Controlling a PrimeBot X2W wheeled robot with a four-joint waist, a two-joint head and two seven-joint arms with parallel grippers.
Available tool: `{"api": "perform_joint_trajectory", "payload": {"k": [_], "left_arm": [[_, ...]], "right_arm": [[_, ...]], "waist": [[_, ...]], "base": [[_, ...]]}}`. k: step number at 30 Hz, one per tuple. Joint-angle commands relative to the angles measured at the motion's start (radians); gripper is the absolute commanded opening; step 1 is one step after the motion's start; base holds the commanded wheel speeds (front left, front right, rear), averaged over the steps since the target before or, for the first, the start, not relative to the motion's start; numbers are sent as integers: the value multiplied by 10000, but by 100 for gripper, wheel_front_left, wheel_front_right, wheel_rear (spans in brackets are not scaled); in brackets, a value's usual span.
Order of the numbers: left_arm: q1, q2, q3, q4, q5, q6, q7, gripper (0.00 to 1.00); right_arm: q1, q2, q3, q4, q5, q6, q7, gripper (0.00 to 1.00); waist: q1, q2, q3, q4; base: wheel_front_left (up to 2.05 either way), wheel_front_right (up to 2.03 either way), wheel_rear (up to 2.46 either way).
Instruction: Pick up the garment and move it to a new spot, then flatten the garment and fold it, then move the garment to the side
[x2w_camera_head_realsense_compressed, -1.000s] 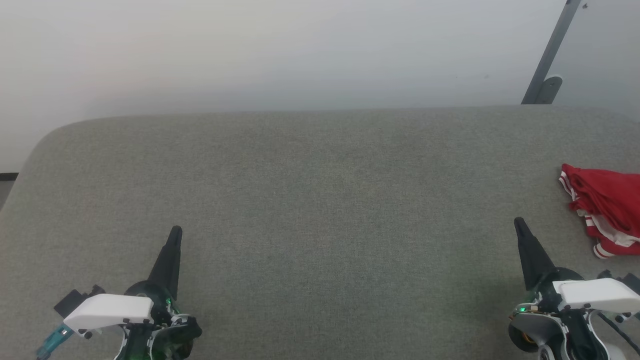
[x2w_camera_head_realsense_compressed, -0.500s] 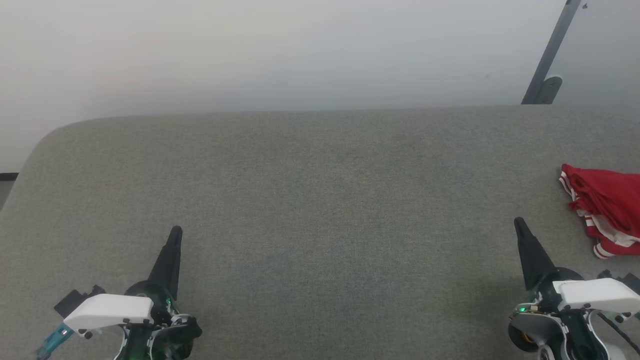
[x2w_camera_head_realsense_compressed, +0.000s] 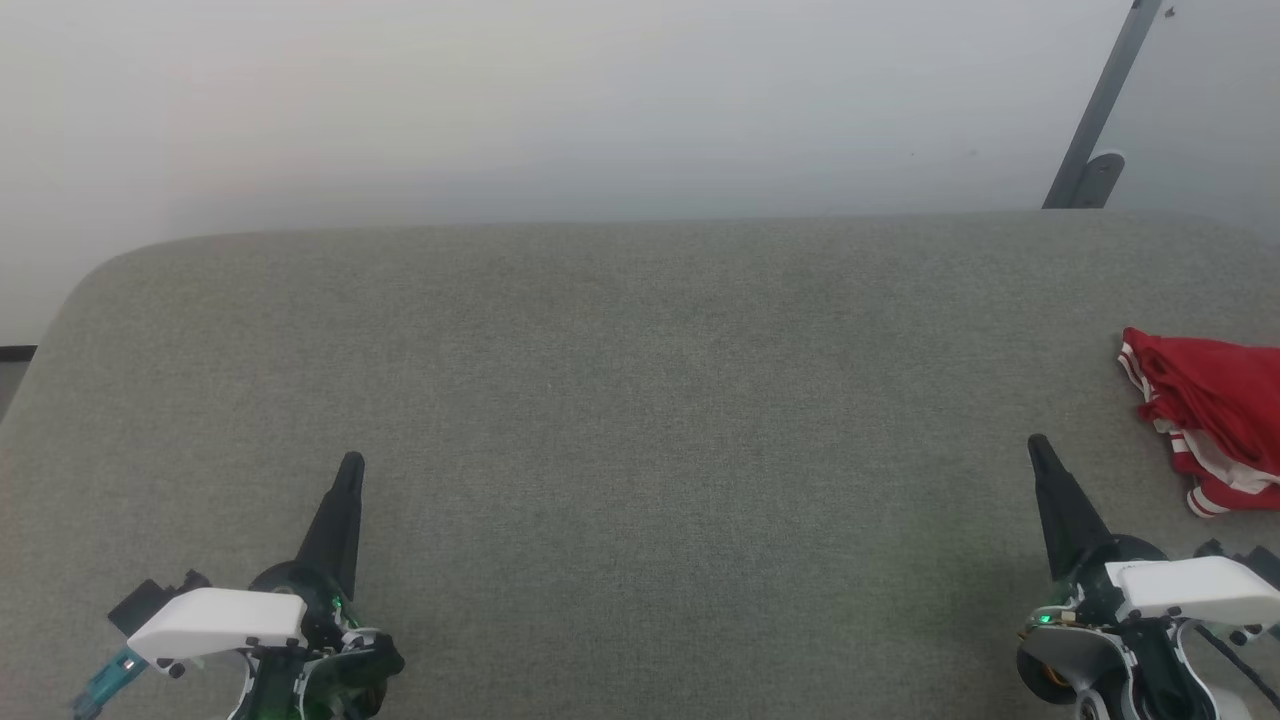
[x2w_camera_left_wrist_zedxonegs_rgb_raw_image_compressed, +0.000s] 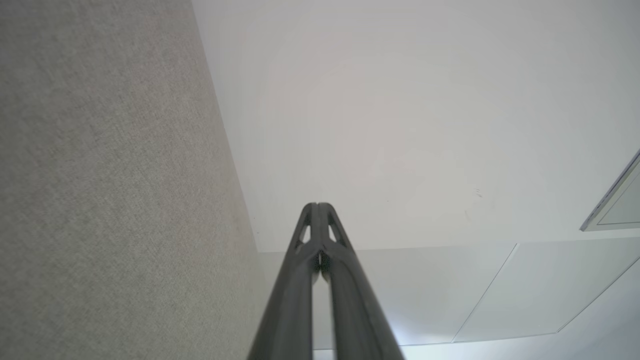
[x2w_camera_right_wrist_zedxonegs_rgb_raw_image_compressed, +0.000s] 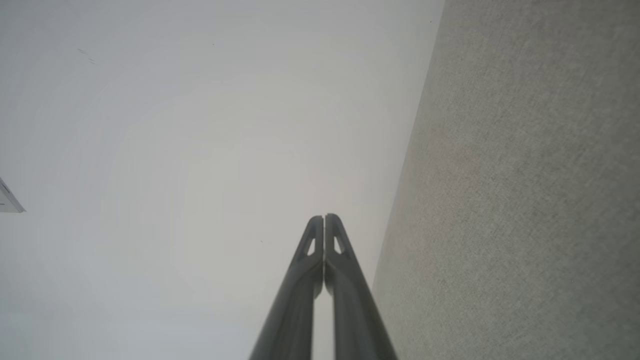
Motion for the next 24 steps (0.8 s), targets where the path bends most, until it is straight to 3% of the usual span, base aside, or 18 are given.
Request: {"api": "perform_joint_trajectory", "payload": {"k": [1, 24], "left_arm": [[-123, -9, 41, 0, 16, -28, 44, 0], [-126, -24, 60, 0, 33, -28, 49, 0]], "right_arm": [[-56, 30, -1, 15, 41, 4, 18, 0], [-56, 30, -1, 15, 43, 4, 17, 0]], "waist": [[-1, 0, 0, 0], [-1, 0, 0, 0]], "base": [[0, 0, 0], [0, 0, 0]]}}
